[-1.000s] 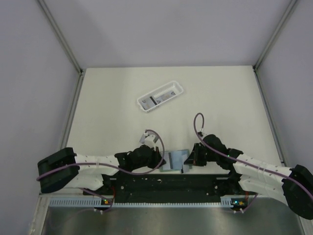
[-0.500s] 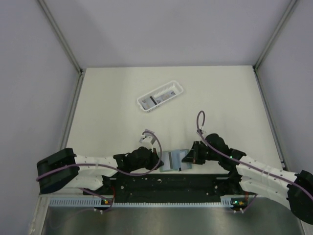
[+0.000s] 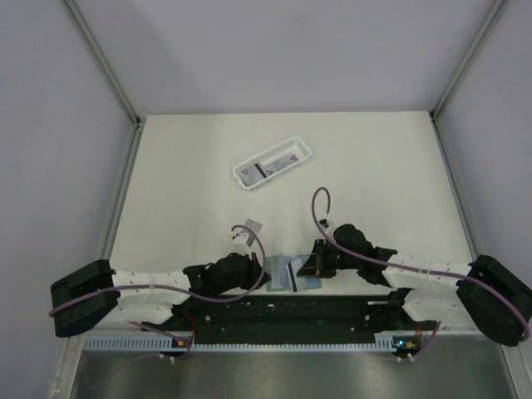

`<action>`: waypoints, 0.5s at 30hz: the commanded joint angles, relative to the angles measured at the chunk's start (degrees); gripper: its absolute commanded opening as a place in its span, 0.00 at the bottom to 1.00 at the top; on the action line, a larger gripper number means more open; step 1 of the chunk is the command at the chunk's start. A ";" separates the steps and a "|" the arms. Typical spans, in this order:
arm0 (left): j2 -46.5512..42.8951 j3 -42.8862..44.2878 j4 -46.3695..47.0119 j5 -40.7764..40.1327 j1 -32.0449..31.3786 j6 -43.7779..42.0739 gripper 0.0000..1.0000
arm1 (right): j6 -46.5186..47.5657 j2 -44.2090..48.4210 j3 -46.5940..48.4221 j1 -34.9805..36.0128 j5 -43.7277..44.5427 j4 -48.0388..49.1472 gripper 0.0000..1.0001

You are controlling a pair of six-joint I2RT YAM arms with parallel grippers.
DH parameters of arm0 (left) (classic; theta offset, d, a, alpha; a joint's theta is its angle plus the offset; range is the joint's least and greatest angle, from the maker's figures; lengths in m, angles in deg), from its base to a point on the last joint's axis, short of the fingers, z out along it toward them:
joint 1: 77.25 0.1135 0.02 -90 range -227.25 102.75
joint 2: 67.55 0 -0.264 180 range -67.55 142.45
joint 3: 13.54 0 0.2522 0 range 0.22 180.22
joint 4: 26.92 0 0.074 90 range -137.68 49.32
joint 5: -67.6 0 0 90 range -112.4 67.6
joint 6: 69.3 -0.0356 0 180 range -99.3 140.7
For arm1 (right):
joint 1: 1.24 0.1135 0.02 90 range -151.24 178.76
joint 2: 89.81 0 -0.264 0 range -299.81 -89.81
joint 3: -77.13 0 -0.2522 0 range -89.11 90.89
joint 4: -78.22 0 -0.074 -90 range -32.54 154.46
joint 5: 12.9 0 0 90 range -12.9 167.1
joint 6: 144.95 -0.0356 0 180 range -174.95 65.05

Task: Put the credit cards into the card holder
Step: Insert the credit card into the card holder.

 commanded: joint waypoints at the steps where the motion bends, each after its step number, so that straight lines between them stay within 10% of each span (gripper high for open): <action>1: -3.78 -1.10 -3.48 -3.68 -0.05 0.96 0.00 | -0.70 -4.94 3.96 2.87 2.06 6.70 0.00; 15: -16.17 -0.75 -12.19 -9.92 -0.05 -0.79 0.00 | 0.44 -8.30 6.16 5.69 9.45 1.43 0.00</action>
